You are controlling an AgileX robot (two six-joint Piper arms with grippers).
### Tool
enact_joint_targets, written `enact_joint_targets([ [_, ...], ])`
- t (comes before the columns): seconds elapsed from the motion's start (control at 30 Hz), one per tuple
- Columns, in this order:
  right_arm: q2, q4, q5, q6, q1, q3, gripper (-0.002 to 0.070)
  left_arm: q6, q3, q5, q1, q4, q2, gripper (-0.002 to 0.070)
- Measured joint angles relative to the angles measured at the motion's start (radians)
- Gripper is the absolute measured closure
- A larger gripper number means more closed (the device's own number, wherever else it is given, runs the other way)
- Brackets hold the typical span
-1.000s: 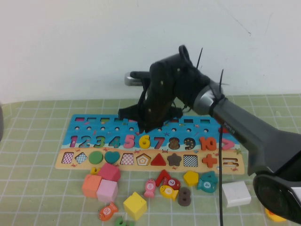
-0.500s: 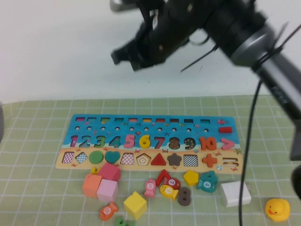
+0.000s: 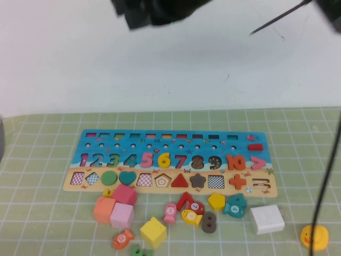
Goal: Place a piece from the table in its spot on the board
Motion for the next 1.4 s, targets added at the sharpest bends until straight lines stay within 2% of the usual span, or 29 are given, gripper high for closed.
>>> enact_joint_targets([
  [0.23,-0.135,0.002,0.0,-0.019,0.002,0.039,0.0678,0.0,0.0,0.0,0.0,0.0,0.0,0.0676],
  [0.4,-0.271,0.002,0.0,-0.059,0.014,0.173,0.0678,0.0,0.0,0.0,0.0,0.0,0.0,0.0676],
  [0.67,-0.605,-0.112,-0.02,-0.087,0.101,0.637,0.0678,0.0,0.0,0.001,0.0,0.0,0.0,0.0676],
  [0.9,-0.968,-0.131,-0.289,-0.079,0.119,1.191,0.0678,0.0,0.0,0.001,0.0,0.0,0.0,0.0676],
  [1.0,-1.114,-0.159,-0.343,-0.075,0.119,1.383,0.0678,0.0,0.0,0.001,0.0,0.0,0.0,0.0676],
  [1.23,-1.375,-0.246,-0.364,0.006,0.119,1.702,0.0678,0.0,0.0,0.001,0.0,0.0,0.0,0.0676],
  [1.4,-1.54,-0.258,-0.46,0.005,0.119,1.888,0.0678,0.0,0.0,0.001,0.0,0.0,0.0,0.0676],
])
